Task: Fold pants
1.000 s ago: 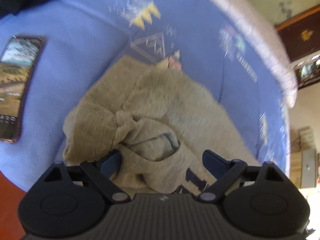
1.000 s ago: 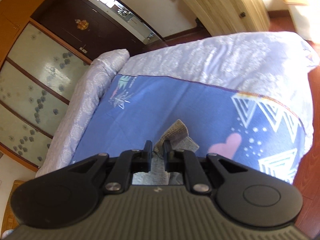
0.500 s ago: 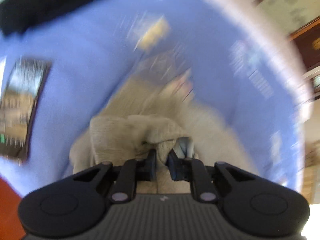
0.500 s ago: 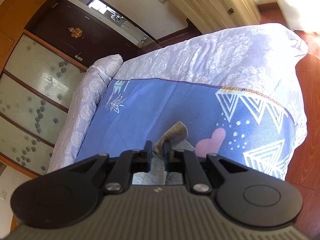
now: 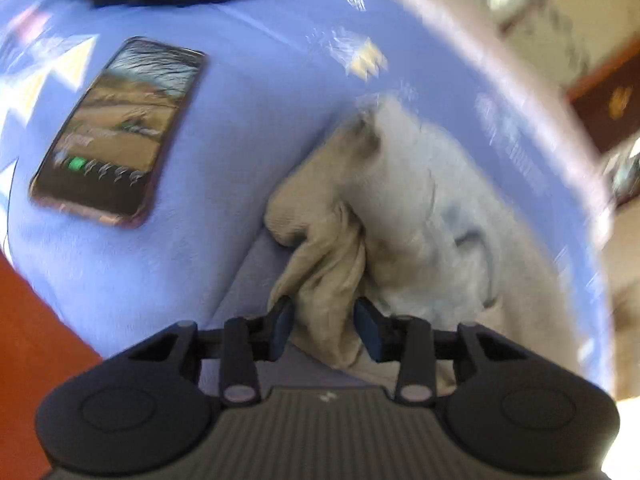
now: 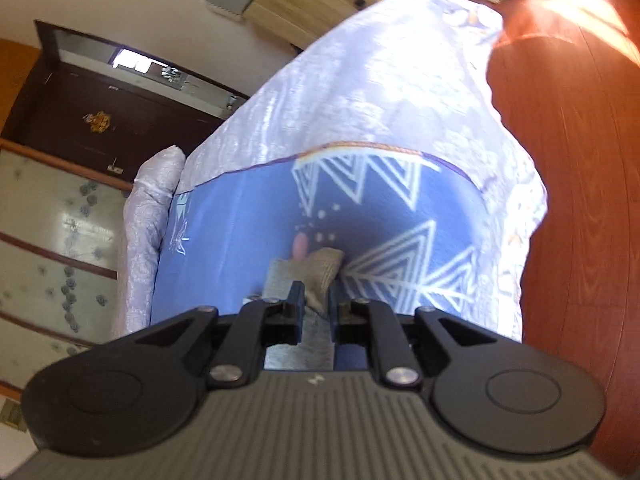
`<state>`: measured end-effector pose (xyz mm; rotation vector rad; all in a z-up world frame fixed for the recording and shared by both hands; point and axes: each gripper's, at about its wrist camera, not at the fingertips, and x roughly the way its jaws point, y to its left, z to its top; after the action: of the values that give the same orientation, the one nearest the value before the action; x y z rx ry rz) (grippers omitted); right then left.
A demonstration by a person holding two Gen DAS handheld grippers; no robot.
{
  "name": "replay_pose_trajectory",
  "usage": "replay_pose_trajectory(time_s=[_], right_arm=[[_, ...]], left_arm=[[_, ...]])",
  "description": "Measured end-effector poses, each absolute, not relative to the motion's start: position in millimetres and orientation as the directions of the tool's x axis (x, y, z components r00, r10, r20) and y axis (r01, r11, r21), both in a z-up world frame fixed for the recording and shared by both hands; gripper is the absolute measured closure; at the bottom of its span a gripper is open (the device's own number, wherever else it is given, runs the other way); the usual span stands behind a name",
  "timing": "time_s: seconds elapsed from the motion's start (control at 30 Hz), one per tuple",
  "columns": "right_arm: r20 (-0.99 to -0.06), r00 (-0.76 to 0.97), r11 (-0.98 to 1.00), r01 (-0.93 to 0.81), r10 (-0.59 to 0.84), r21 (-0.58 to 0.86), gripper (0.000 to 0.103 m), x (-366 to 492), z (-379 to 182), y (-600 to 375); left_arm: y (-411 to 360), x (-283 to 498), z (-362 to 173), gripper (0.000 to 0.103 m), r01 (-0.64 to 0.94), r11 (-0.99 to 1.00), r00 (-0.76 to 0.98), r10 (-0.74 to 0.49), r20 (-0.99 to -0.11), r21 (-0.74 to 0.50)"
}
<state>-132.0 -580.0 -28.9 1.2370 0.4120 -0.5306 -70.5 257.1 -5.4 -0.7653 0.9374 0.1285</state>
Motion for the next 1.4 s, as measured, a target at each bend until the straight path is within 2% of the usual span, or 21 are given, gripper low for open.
replay_pose_trajectory(time_s=[0.03,0.1,0.17,0.23,0.33,0.4,0.47,0.53,0.7,0.77,0.8,0.87,1.03,1.1,1.13,1.17,1.2,1.27,1.33,1.37,1.4], right_arm=[[-0.566,0.808,0.234,0.589,-0.163,0.773,0.086,-134,-27,-580],[-0.545,0.820,0.248,0.573,-0.177,0.782,0.085,-136,-17,-579],[-0.524,0.825,0.256,0.564,-0.212,0.785,0.081,-138,-4,-579],[-0.507,0.820,0.278,0.568,-0.263,0.774,0.080,-140,9,-575],[-0.450,0.859,0.376,0.511,-0.242,0.773,0.080,-133,28,-557],[-0.416,0.893,0.468,0.445,-0.172,0.764,0.079,-120,41,-539],[-0.373,0.927,0.542,0.323,-0.018,0.776,0.072,-98,51,-512],[-0.357,0.917,0.606,0.185,0.176,0.774,0.069,-67,59,-474],[-0.446,0.658,0.730,-0.238,0.607,0.641,0.066,28,67,-305],[-0.495,0.512,0.706,-0.411,0.702,0.577,0.061,54,60,-225],[-0.522,0.437,0.681,-0.485,0.732,0.549,0.055,64,54,-187],[-0.575,0.313,0.620,-0.622,0.756,0.478,0.053,78,41,-113],[-0.670,0.181,0.493,-0.813,0.720,0.310,0.040,96,19,5],[-0.701,0.159,0.477,-0.831,0.695,0.285,0.043,100,12,23],[-0.716,0.142,0.465,-0.841,0.683,0.277,0.069,97,10,28],[-0.727,0.154,0.463,-0.852,0.670,0.246,0.088,91,10,33],[-0.730,0.188,0.463,-0.865,0.657,0.194,0.093,82,10,35],[-0.679,0.290,0.434,-0.900,0.674,0.046,0.093,55,20,35],[-0.628,0.373,0.376,-0.917,0.683,-0.136,0.093,22,25,37],[-0.602,0.430,0.338,-0.903,0.673,-0.266,0.093,2,23,41],[-0.572,0.473,0.298,-0.877,0.670,-0.377,0.093,-15,19,43]], left_arm=[[264,-74,-1,0.062,-0.415,0.703,0.623,-0.243,-0.744,-0.577],[276,-79,13,0.042,-0.399,0.659,0.676,-0.258,-0.690,-0.638],[282,-73,24,0.033,-0.396,0.642,0.686,-0.269,-0.676,-0.657],[279,-58,30,0.032,-0.367,0.653,0.683,-0.294,-0.668,-0.663],[261,-29,32,0.025,-0.352,0.683,0.634,-0.329,-0.700,-0.640],[248,-4,30,0.020,-0.365,0.710,0.581,-0.332,-0.743,-0.603],[239,13,27,0.020,-0.392,0.732,0.526,-0.317,-0.789,-0.556],[235,8,27,0.020,-0.387,0.727,0.533,-0.326,-0.781,-0.567],[249,-7,24,0.017,-0.402,0.676,0.587,-0.326,-0.741,-0.617],[259,-13,20,0.018,-0.431,0.654,0.586,-0.322,-0.744,-0.622],[263,-15,20,0.018,-0.433,0.644,0.588,-0.329,-0.739,-0.631],[266,-16,20,0.018,-0.428,0.636,0.594,-0.338,-0.730,-0.642],[267,-1,25,0.017,-0.396,0.650,0.602,-0.349,-0.718,-0.648],[266,3,24,0.016,-0.388,0.654,0.596,-0.358,-0.718,-0.649],[266,6,23,0.016,-0.388,0.656,0.591,-0.361,-0.721,-0.647],[266,8,22,0.015,-0.388,0.657,0.585,-0.366,-0.723,-0.646],[266,9,21,0.014,-0.384,0.655,0.585,-0.373,-0.720,-0.651],[265,9,20,0.014,-0.368,0.653,0.589,-0.387,-0.710,-0.662],[263,8,18,0.019,-0.357,0.654,0.600,-0.387,-0.700,-0.667],[263,8,17,0.033,-0.352,0.650,0.607,-0.389,-0.693,-0.673],[264,6,15,0.060,-0.349,0.640,0.614,-0.396,-0.683,-0.685]])
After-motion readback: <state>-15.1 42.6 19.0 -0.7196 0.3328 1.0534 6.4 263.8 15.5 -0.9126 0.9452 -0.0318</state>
